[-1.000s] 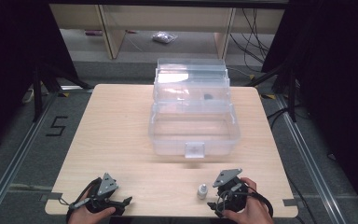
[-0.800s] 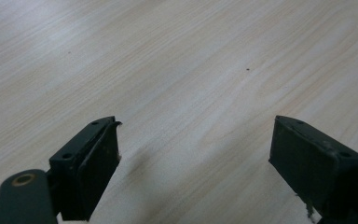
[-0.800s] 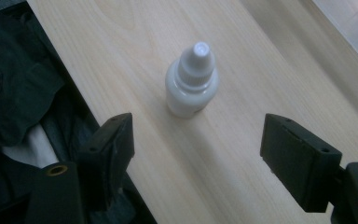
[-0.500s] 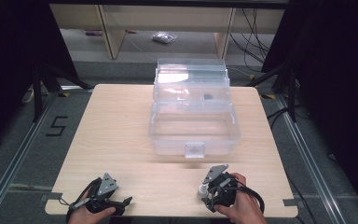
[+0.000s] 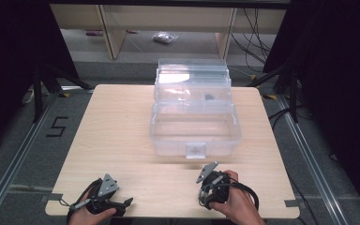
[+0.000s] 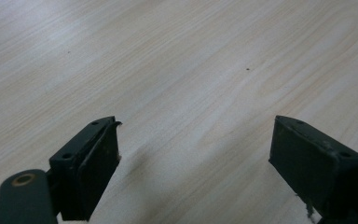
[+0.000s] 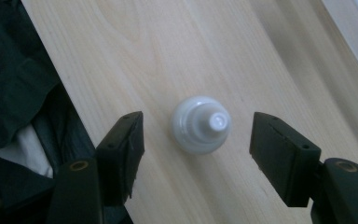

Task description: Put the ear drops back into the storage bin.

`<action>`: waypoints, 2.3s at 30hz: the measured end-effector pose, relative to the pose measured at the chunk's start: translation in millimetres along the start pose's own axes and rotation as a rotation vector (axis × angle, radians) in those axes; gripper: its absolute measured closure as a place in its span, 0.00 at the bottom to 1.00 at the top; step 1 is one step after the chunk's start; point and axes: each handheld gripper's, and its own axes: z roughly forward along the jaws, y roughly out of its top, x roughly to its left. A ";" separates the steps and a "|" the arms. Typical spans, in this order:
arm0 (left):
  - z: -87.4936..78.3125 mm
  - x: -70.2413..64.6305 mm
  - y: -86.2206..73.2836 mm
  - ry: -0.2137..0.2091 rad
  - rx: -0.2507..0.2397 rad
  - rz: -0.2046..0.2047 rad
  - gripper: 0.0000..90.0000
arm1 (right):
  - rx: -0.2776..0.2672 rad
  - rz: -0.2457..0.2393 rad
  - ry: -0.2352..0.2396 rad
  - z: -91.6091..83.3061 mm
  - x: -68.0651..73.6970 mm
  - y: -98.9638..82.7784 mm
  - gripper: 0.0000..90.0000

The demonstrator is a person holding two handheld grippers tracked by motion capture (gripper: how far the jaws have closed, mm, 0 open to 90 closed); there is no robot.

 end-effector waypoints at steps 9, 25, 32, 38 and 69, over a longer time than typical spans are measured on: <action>-0.2 0.1 -0.1 0.000 -0.001 -0.002 0.17 | 0.027 -0.007 0.004 2.8 -0.3 4.3 0.47; -0.4 -0.1 -0.2 -0.002 -0.004 -0.005 0.17 | 0.079 -0.044 0.018 13.6 -3.0 10.1 0.60; -0.4 0.3 -0.1 0.000 0.001 0.005 0.17 | 0.086 -0.088 0.012 10.7 -1.1 14.0 0.67; -0.5 0.1 -0.1 -0.001 -0.002 -0.001 0.17 | 0.070 -0.094 0.001 0.8 0.1 20.6 0.67; 0.0 0.1 -0.5 0.000 -0.008 -0.015 0.17 | 0.053 -0.075 0.010 -41.0 -45.7 33.3 0.67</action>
